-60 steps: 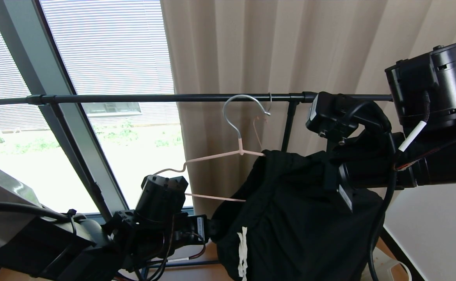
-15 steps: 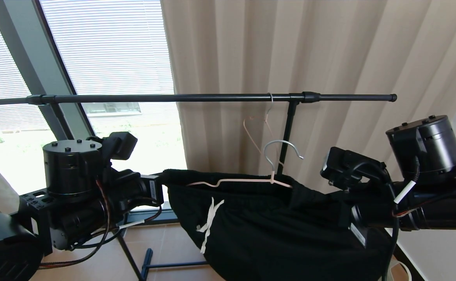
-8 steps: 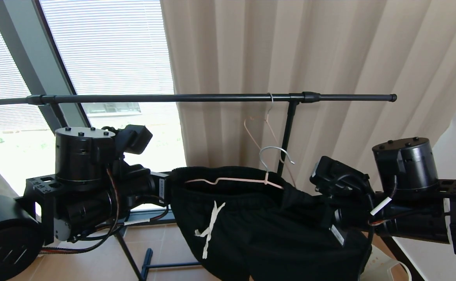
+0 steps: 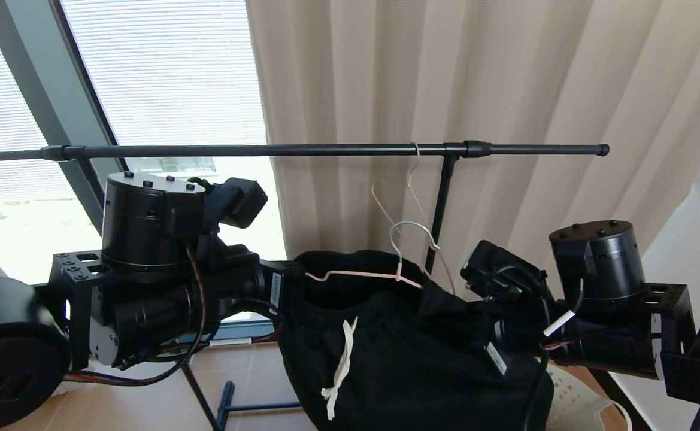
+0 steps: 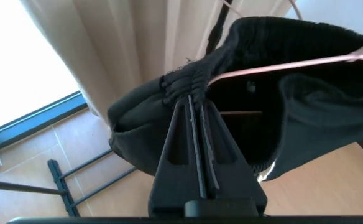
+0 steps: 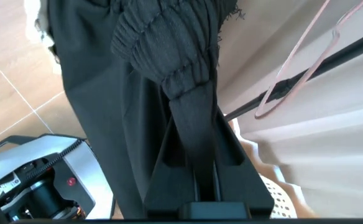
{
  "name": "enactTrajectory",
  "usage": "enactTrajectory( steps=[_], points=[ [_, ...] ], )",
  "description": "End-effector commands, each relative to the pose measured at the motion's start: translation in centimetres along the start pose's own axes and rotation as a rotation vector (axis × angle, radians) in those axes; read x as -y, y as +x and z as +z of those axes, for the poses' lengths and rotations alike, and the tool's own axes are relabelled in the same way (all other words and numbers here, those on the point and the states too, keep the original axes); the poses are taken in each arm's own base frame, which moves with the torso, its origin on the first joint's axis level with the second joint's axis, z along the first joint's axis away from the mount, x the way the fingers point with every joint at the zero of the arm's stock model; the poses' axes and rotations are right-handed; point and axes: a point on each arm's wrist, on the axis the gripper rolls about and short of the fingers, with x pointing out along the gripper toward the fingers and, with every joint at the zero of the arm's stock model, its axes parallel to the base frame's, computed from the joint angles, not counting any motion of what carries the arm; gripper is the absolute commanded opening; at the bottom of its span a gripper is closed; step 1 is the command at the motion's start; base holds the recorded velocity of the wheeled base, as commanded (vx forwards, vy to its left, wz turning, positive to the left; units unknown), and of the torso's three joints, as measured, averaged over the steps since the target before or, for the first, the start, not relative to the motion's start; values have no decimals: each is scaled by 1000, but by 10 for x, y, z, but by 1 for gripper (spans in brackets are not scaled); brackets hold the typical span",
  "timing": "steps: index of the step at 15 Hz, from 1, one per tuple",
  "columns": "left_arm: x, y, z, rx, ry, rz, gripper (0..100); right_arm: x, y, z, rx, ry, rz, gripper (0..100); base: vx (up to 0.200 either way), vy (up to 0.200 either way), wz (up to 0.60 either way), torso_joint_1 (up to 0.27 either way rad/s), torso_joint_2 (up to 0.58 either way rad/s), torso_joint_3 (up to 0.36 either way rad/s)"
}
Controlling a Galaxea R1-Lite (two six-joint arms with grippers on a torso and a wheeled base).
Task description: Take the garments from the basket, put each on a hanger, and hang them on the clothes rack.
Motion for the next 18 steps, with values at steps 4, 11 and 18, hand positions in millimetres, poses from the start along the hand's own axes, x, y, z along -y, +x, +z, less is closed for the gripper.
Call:
enactTrajectory(
  steps=[4, 11, 18],
  points=[
    [12, -9, 7, 37, 16, -44, 0, -6, 18, 0, 21, 59, 19, 0, 0, 0, 0, 0, 0, 0],
    [27, -12, -8, -9, 56, -97, 0, -7, 18, 5, 99, 138, 23, 0, 0, 0, 0, 0, 0, 0],
    [30, -8, -22, -55, 110, -105, 0, -7, 3, 10, 192, 129, 43, 0, 0, 0, 0, 0, 0, 0]
  ],
)
